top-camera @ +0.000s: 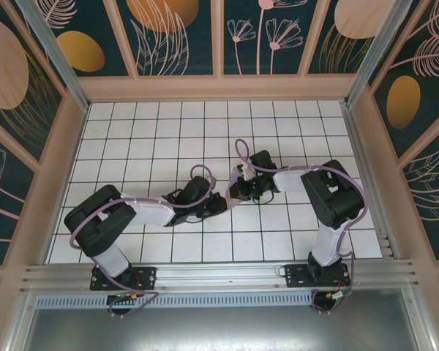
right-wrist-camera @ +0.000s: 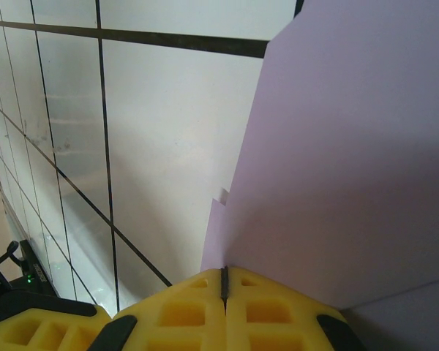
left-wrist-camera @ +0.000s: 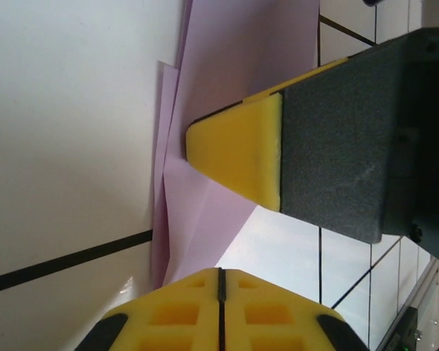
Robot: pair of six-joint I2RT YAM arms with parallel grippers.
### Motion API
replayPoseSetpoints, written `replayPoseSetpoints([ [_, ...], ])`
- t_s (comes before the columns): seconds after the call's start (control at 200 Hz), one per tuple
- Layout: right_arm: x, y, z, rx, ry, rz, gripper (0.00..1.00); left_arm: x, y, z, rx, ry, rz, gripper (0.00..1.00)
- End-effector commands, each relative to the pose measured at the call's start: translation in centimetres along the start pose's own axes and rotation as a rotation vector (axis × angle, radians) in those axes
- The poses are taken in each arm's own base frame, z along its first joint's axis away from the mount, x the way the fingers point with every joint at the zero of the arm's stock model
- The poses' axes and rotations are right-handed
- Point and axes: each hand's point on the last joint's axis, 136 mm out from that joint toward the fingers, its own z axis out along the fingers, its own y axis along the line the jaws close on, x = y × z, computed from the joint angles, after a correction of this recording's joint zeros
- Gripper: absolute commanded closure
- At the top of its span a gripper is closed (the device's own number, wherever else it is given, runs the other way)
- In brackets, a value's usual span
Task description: Fold a paper plane with a square sheet of paper (pick it up from the middle)
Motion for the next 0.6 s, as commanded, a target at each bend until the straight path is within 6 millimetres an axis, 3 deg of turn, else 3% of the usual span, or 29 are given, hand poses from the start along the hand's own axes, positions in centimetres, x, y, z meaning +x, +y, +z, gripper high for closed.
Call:
replayPoseSetpoints([
  [0.0, 0.5, -0.5, 0.4, 0.007, 0.015, -0.009, 1.00, -0.4, 1.0, 0.6, -0.062, -0.006, -0.016, 0.94],
  [0.14, 0.4, -0.2, 0.3, -0.004, 0.014, -0.017, 1.00, 0.5, 2.5, 1.5, -0.103, 0.031, -0.028, 1.00],
  [0.415, -0.3, 2.4, -1.4, -0.045, -0.054, -0.104, 1.00, 1.8, 5.1, 1.4, -0.183, 0.064, -0.057, 1.00],
  [0.595, 1.0, 1.5, -0.1, -0.017, -0.005, -0.093, 1.00, 2.0, 5.4, 1.4, -0.189, 0.068, -0.063, 1.00],
])
